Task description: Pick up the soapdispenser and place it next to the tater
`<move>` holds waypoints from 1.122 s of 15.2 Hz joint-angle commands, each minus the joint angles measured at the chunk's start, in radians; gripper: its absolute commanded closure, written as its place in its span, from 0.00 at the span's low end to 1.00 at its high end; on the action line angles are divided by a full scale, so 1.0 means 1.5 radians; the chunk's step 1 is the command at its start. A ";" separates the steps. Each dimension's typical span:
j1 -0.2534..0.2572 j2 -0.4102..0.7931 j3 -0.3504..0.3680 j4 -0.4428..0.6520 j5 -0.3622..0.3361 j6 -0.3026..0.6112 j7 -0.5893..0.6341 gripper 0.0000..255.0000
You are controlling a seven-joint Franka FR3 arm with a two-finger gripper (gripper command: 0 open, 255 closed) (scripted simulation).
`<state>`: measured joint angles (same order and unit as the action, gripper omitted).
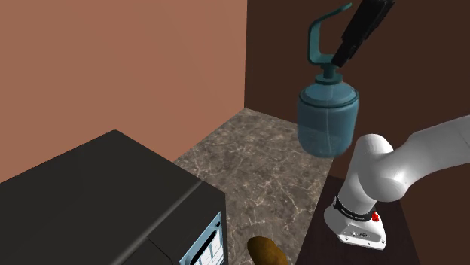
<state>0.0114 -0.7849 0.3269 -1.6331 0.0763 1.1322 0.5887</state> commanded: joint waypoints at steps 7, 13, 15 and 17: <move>0.015 -0.065 -0.004 -0.126 0.011 0.062 -0.001 1.00; 0.025 -0.110 -0.003 -0.213 0.019 0.105 0.000 1.00; 0.029 -0.124 -0.002 -0.241 0.022 0.118 0.001 1.00; 0.032 -0.137 -0.001 -0.268 0.025 0.132 0.001 1.00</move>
<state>0.0570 -0.9798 0.3245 -2.0161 0.1114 1.3202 0.5896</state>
